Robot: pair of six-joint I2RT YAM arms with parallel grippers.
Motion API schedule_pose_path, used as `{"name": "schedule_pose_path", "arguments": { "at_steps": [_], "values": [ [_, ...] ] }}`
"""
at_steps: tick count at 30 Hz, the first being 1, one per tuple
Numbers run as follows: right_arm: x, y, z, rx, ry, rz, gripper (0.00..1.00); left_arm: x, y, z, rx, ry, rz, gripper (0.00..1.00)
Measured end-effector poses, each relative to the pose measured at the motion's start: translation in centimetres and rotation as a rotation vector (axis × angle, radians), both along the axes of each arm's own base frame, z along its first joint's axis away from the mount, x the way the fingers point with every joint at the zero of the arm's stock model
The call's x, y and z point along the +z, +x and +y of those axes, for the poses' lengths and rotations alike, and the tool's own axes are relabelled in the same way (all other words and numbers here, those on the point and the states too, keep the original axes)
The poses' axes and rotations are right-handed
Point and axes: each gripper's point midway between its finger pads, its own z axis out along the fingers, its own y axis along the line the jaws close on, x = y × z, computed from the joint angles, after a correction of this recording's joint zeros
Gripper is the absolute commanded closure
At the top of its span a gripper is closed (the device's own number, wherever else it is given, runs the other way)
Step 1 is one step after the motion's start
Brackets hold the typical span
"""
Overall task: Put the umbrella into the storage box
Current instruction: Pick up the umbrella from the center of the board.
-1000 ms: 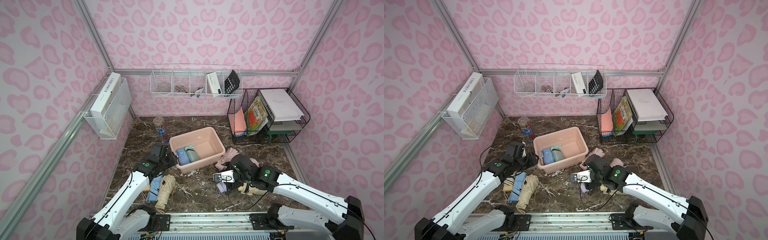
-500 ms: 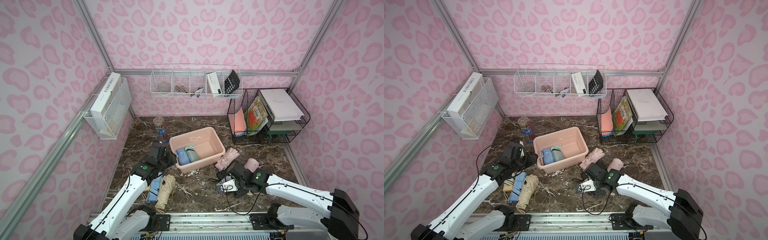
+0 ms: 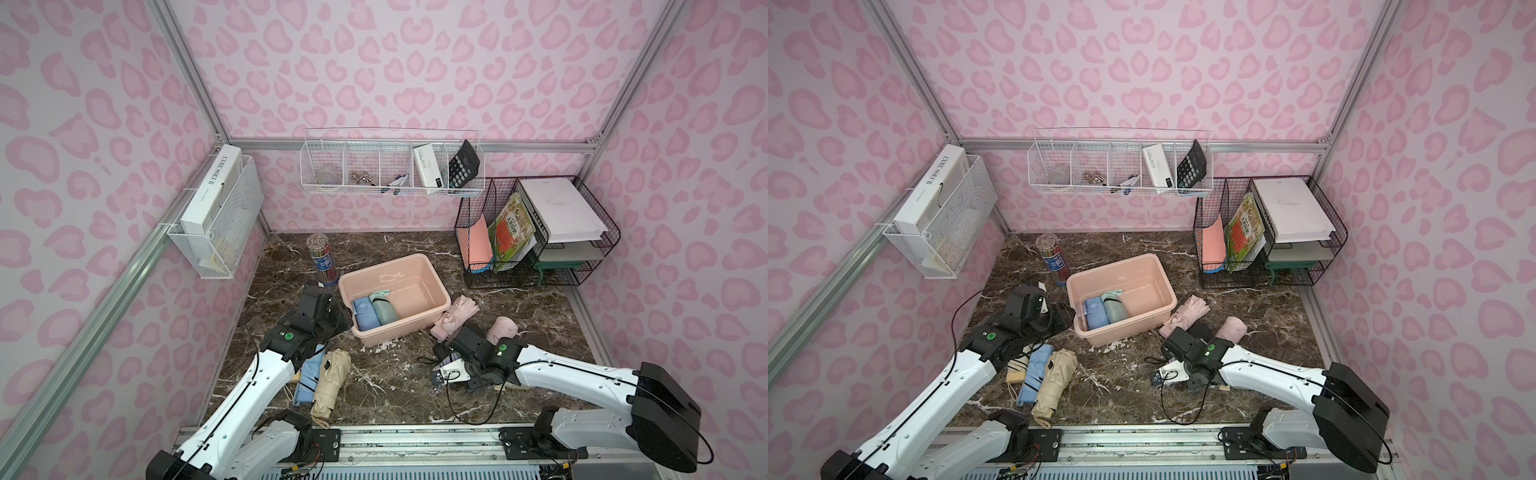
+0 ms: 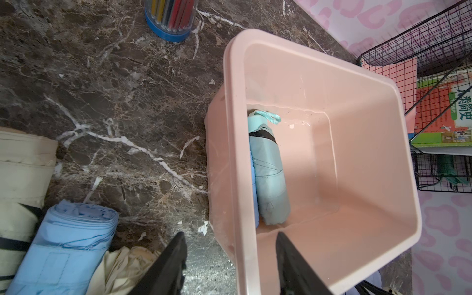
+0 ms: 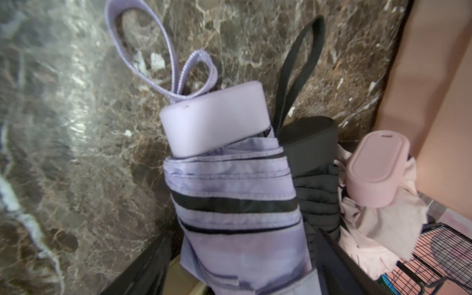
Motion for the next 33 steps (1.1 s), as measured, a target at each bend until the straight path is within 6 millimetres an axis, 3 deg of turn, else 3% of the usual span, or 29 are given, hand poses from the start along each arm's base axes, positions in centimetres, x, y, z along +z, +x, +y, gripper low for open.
{"name": "schedule_pose_path", "arguments": {
  "at_steps": [15, 28, 33],
  "values": [
    [-1.4, 0.8, -0.1, -0.01, -0.044, 0.01, 0.33, -0.2, -0.1, 0.0, 0.0, 0.002, 0.005, 0.43],
    [-2.6, -1.3, 0.3, 0.053, -0.084, 0.147, 0.34, -0.5, -0.1, 0.0, 0.0, 0.003, 0.009, 0.43],
    [-3.1, -1.5, 0.6, 0.059, -0.095, 0.166, 0.47, -0.4, -0.1, 0.0, 0.0, 0.002, 0.005, 0.43]
  ]
}}
